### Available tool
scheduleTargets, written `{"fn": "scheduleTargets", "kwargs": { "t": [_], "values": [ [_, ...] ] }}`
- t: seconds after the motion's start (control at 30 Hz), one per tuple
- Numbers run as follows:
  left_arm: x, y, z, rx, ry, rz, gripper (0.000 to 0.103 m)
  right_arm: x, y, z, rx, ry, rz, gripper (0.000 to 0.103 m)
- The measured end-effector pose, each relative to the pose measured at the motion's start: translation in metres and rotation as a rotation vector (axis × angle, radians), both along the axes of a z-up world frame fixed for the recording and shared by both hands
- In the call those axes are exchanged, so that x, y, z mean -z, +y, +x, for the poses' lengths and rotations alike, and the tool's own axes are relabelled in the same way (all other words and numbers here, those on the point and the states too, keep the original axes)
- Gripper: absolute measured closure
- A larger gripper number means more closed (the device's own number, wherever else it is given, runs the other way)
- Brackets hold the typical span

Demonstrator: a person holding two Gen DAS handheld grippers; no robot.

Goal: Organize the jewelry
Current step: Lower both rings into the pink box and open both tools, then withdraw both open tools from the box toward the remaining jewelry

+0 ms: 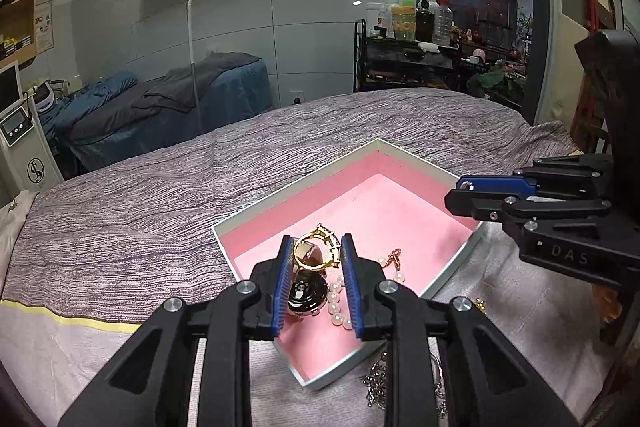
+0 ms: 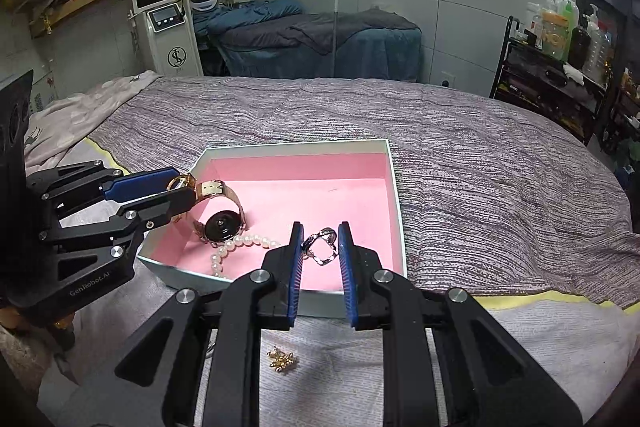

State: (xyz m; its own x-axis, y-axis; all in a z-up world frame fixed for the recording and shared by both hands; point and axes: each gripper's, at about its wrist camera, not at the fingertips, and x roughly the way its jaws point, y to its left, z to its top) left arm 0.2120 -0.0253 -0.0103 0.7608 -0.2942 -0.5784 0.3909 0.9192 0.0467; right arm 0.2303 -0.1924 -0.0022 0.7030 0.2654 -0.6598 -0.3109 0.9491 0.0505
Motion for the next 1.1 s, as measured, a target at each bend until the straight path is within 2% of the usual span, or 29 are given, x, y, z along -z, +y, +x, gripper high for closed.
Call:
{"fn": "scheduleTargets", "kwargs": {
  "t": [0.2,0.23,0.3,0.33,0.37,0.4,0.43,0.5,0.6,0.63,0.93,1.1],
  "values": [
    [0.008,-0.011,0.008,0.020,0.014,0.025,0.079,0.010,-0.002,0.010,0.030,0.009,0.004,0.085],
    [0.010,-0.012,0.007,0.023,0.014,0.038,0.079,0.011,-0.003,0.010,0.035,0.005,0.000,0.083],
    [0.013,-0.013,0.004,0.020,0.004,0.061,0.076,0.012,-0.004,0.010,0.045,-0.004,-0.003,0.072],
    [0.013,-0.013,0.003,0.019,-0.001,0.066,0.072,0.012,-0.004,0.010,0.048,-0.010,-0.004,0.060],
    [0.013,-0.012,0.002,0.016,-0.007,0.069,0.063,0.011,-0.005,0.009,0.054,-0.018,-0.005,0.054],
    [0.012,-0.011,0.000,0.010,-0.015,0.069,0.050,0.011,-0.005,0.009,0.060,-0.027,-0.006,0.054],
    [0.011,-0.009,-0.002,0.003,-0.025,0.068,0.043,0.010,-0.005,0.009,0.065,-0.035,-0.008,0.054],
    [0.009,-0.006,-0.006,0.001,-0.034,0.067,0.034,0.010,-0.006,0.009,0.070,-0.041,-0.013,0.052],
    [0.007,0.001,-0.012,-0.038,-0.064,0.068,0.010,0.010,-0.008,0.008,0.082,-0.045,-0.007,0.039],
    [0.006,0.004,-0.015,-0.053,-0.075,0.065,0.006,0.010,-0.010,0.007,0.092,-0.049,-0.006,0.034],
    [0.012,0.032,-0.041,-0.099,-0.072,0.045,0.006,0.009,-0.029,-0.013,0.130,-0.024,0.024,0.028],
    [0.020,0.052,-0.061,-0.108,-0.027,-0.023,0.006,0.014,-0.039,-0.036,0.121,0.002,0.035,0.028]
  ]
}}
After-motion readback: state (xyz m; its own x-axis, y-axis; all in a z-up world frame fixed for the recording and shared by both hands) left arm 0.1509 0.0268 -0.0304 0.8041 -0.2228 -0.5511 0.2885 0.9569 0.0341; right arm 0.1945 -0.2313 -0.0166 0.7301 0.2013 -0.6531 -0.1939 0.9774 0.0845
